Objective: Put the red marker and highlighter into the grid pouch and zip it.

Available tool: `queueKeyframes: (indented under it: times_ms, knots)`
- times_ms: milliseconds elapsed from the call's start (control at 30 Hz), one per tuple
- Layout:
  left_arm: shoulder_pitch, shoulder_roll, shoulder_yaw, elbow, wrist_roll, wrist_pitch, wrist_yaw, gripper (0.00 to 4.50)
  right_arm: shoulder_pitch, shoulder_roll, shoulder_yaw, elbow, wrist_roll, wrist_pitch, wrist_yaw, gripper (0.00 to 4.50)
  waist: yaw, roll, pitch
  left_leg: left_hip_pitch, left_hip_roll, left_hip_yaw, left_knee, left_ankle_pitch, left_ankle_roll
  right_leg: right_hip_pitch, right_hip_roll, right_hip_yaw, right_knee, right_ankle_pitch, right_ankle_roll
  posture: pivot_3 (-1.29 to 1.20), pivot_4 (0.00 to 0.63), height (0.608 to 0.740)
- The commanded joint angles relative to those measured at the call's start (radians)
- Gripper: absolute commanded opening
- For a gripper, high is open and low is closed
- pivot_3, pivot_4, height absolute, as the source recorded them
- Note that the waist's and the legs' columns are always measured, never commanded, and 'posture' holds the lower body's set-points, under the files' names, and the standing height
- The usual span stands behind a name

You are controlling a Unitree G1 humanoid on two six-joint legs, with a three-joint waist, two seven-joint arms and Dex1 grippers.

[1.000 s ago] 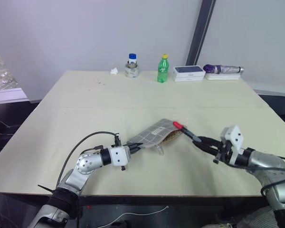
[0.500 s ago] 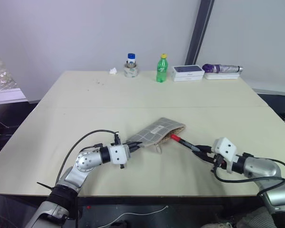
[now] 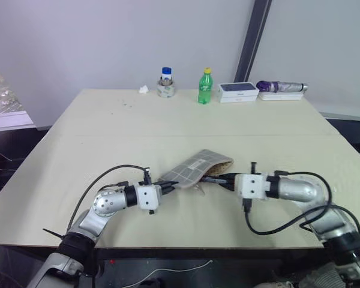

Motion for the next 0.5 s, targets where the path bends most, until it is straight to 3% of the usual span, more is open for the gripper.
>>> queueKeyframes:
  times_ms: [33, 400, 500]
  knots:
    - [-0.014, 0.013, 0.005, -0.021, -0.041, -0.022, -0.030, 0.00, -0.071, 0.010, 0.051, 0.043, -0.091, -0.120, -0.036, 0.42, 0.001, 0.000, 0.000, 0.000, 0.000, 0.000, 0.000, 0.000, 0.000, 0.000, 0.000, 0.000, 0.000, 0.000, 0.000, 0.00, 0.150, 0.740]
    - [0.007, 0.018, 0.007, -0.068, -0.098, -0.036, -0.089, 0.00, -0.214, 0.105, 0.158, 0.247, -0.227, -0.319, -0.154, 0.42, -0.002, 0.000, 0.000, 0.000, 0.000, 0.000, 0.000, 0.002, -0.004, 0.000, 0.000, 0.000, 0.000, 0.000, 0.000, 0.00, 0.150, 0.740]
    - [0.016, 0.024, 0.011, -0.073, -0.097, -0.039, -0.089, 0.00, -0.214, 0.119, 0.154, 0.268, -0.180, -0.287, -0.121, 1.97, -0.002, 0.000, 0.000, 0.000, 0.000, 0.000, 0.000, 0.002, -0.004, 0.000, 0.000, 0.000, 0.000, 0.000, 0.000, 0.00, 0.150, 0.740]
